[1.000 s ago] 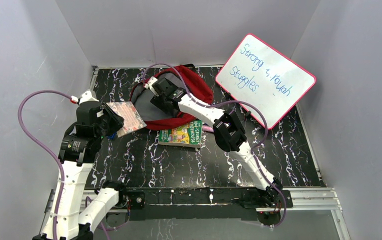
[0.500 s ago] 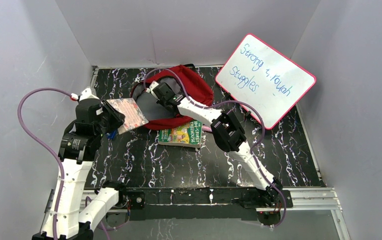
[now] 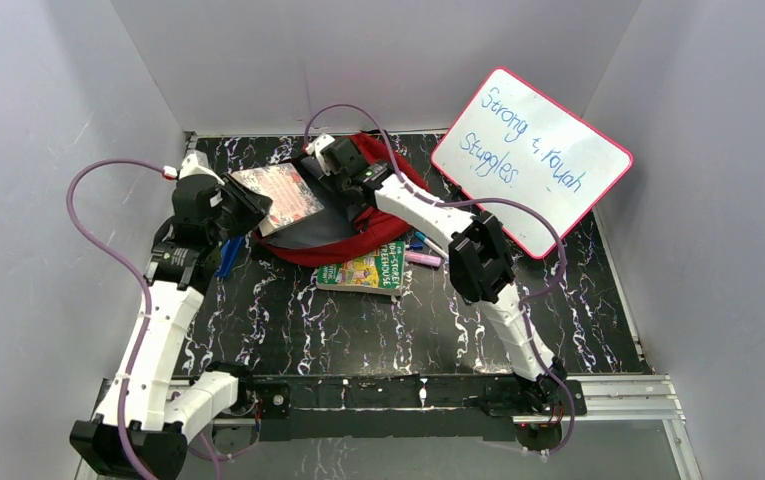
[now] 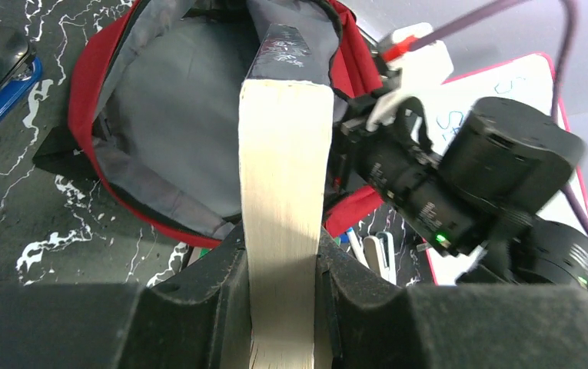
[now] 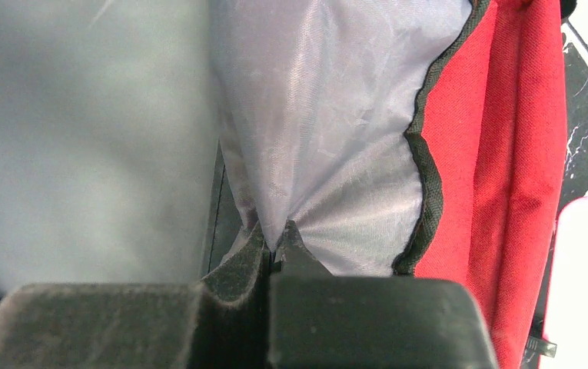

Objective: Pack the student bag
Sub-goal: Place the book in the student bag.

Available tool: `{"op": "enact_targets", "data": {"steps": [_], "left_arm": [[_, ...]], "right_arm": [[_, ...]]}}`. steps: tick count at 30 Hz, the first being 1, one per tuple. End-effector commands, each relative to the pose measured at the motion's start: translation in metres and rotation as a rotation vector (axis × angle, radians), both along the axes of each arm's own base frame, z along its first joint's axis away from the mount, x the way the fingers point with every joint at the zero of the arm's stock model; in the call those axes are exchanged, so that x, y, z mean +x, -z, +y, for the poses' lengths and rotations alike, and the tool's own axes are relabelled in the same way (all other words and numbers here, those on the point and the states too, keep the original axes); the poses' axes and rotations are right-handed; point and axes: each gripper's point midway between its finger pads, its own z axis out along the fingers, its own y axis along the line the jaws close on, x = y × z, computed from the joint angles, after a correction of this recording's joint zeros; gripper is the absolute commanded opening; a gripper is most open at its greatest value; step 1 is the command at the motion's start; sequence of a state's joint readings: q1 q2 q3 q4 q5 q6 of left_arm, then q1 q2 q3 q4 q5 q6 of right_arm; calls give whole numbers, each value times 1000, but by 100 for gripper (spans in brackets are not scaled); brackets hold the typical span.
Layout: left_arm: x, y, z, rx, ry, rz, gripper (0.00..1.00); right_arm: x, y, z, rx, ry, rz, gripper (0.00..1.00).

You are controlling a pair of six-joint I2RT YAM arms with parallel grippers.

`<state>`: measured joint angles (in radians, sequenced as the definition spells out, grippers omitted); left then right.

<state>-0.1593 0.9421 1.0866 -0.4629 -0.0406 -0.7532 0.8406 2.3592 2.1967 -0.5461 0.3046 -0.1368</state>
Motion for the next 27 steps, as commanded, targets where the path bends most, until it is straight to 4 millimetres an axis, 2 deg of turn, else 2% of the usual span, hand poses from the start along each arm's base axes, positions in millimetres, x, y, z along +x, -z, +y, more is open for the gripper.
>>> {"op": "enact_targets", "data": {"steps": [1, 6, 13, 19, 27], "left_arm": [[25, -34, -4, -69, -26, -148, 0], [30, -9, -2, -85, -56, -114, 0], [45, 15, -18, -148, -9, -113, 0], [56, 27, -18, -176, -34, -118, 0], [92, 37, -40, -294, 18, -127, 0]], "right_arm": [[-3, -92, 9, 232, 2, -34, 0], [0, -113, 2, 344, 40, 11, 0], [-5, -131, 4, 439, 1, 49, 0], [-10, -137, 6, 459, -28, 48, 0], [-21, -149, 12, 499, -106, 42, 0]]}}
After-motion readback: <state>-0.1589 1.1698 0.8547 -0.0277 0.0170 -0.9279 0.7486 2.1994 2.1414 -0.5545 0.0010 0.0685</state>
